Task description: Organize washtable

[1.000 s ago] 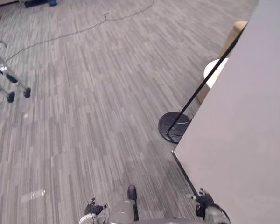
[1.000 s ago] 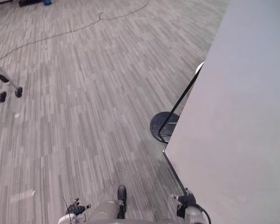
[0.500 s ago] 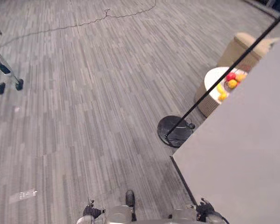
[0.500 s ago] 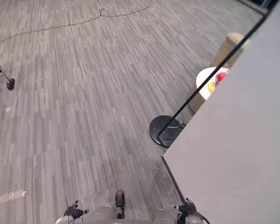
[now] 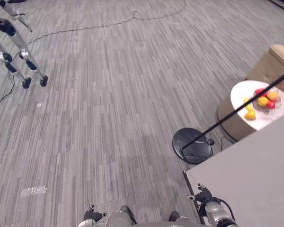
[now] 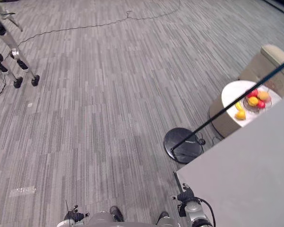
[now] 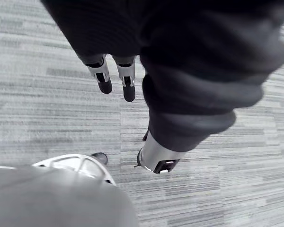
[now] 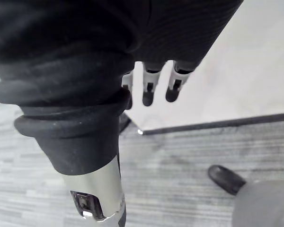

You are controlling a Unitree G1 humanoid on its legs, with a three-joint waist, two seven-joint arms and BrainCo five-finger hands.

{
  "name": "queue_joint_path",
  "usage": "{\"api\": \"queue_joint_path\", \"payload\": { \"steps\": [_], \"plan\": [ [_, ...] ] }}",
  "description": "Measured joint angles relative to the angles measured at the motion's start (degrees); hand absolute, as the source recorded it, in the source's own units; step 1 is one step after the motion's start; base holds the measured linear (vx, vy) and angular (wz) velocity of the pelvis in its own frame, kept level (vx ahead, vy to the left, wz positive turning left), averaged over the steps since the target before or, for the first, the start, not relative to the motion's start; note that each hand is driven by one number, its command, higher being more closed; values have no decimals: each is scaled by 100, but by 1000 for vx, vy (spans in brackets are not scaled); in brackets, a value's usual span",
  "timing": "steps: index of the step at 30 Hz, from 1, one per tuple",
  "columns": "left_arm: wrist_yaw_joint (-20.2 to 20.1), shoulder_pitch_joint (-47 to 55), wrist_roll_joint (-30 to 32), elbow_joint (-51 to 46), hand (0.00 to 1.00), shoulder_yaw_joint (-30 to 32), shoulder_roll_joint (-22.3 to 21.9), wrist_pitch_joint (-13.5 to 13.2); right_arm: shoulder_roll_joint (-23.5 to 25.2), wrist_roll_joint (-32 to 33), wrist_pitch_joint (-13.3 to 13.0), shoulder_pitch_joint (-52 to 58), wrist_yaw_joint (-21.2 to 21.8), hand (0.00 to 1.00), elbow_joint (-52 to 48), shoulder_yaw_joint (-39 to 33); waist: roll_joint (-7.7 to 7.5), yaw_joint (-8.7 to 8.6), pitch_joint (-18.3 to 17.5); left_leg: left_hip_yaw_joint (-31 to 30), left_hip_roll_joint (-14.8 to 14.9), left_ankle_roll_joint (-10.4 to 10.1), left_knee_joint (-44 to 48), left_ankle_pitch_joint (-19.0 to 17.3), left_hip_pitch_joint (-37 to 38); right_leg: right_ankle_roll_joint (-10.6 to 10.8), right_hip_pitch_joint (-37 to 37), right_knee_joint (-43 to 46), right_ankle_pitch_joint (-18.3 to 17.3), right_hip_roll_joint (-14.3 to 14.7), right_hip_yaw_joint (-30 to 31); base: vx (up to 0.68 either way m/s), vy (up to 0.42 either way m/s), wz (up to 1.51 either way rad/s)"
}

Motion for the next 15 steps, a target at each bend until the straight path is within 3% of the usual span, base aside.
{"api": "queue_joint_path", "payload": {
  "steps": [3,4,5,7,9,10,15],
  "plan": [
    [19,-166,1,-19,0,-15,146,42,200,48,-14,50,-8,0,30,-154,-393,-48,-142,-213,31,-104,45,47,-157,-81,22,-673,176,81,-139,94,-209,52],
    [72,-242,-1,-75,0,-137,13,12,190,48,-21,37,-34,0,35,-174,-367,-45,-139,-299,119,-287,12,169,-146,-89,82,-645,174,157,-233,72,-161,44],
    [75,-241,4,-100,0,-187,-61,-16,167,48,-29,42,-39,0,35,-173,-316,-46,-140,-302,161,-323,-15,194,-116,-92,101,-604,171,185,-262,45,-97,34],
    [2,-243,56,-127,0,-302,-351,-41,80,55,-52,109,-103,0,44,-316,3,-80,-117,-294,246,-414,-194,249,42,-98,181,-502,168,271,-366,12,-57,14],
    [-2,-229,104,-71,0,-456,-383,6,90,82,-37,169,-114,0,60,-433,125,-132,-111,-282,240,-426,-304,251,173,-98,278,-484,168,281,-367,0,0,0],
    [-4,-208,182,-72,0,-513,-375,16,148,90,0,218,-106,0,94,-539,128,-197,-112,-284,225,-440,-331,240,212,-97,342,-479,169,275,-370,-35,9,1],
    [-115,-376,347,-67,0,-950,-196,97,423,160,51,400,-92,0,83,-976,-21,-201,-56,-238,34,-453,-593,227,304,-66,-24,131,187,-5,-343,-48,58,-1]
  ]
}}
